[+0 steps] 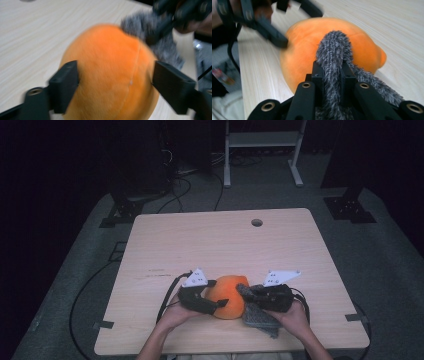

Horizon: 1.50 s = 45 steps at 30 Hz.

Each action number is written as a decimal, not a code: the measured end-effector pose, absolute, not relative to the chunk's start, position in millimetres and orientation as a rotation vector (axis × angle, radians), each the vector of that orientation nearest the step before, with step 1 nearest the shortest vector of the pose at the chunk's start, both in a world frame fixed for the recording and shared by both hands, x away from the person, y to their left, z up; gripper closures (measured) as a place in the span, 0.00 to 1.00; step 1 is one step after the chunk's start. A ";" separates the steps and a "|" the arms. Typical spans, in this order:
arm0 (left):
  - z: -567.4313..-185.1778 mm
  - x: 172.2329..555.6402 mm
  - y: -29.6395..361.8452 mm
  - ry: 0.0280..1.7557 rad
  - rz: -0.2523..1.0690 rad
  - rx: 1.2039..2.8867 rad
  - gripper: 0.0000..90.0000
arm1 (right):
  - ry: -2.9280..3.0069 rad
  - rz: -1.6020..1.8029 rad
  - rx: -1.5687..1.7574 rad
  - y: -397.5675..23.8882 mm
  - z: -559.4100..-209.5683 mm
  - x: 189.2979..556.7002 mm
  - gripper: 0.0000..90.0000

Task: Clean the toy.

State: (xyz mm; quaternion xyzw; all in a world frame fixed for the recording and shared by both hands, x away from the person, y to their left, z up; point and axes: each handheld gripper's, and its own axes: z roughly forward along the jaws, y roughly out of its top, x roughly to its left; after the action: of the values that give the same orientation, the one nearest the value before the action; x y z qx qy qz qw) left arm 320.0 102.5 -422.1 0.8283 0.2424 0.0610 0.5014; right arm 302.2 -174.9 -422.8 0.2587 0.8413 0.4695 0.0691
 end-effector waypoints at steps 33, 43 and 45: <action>-432.5 318.2 99.7 0.572 0.169 2.047 0.31 | 2.527 1.362 0.952 -190.5 -432.6 307.4 0.86; -430.1 332.5 103.4 0.650 0.080 2.052 0.11 | 2.527 1.403 0.836 -181.9 -424.5 304.7 0.86; -438.9 336.7 101.9 0.696 -0.008 2.046 0.08 | 2.534 1.412 0.818 -181.4 -421.8 302.9 0.86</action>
State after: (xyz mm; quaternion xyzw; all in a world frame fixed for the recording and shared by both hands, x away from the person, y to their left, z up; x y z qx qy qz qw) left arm 336.7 101.9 -438.9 0.8353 0.2840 -0.0034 0.4708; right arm 302.9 -181.4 -421.8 0.2709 0.8390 0.4675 0.0637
